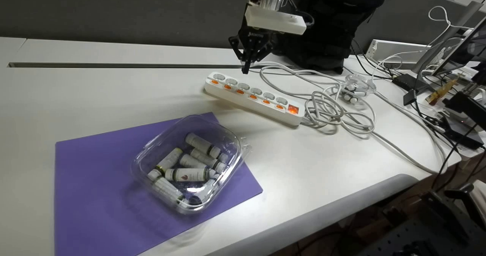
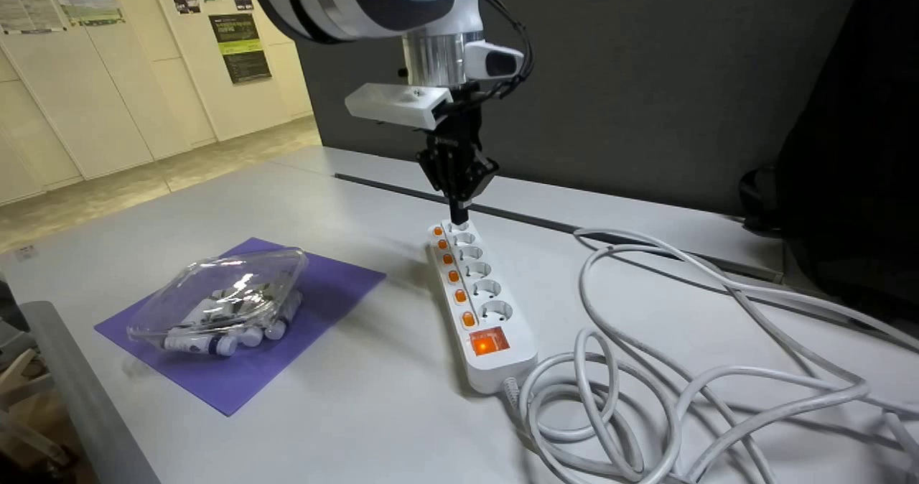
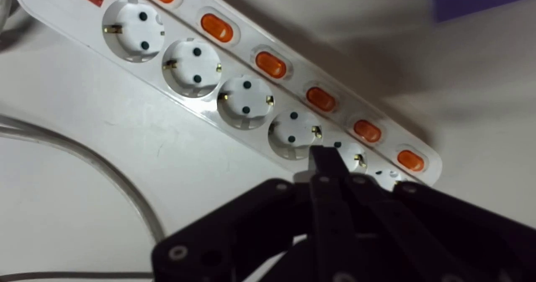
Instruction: Turn on the third switch from the left on the adapter
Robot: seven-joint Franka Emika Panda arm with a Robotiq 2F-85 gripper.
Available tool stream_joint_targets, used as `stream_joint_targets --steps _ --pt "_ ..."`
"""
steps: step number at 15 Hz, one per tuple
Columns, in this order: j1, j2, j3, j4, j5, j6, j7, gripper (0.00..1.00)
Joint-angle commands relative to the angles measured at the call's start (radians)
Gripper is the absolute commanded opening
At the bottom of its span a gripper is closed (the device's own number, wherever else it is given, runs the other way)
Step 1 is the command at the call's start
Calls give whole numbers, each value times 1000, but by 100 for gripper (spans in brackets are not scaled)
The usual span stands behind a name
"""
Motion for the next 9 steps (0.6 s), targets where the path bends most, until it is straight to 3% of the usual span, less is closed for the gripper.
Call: stream_joint_targets --steps 1,9 --pt "-4 2 5 0 -5 0 3 1" --pt "20 41 5 -1 -40 61 -16 0"
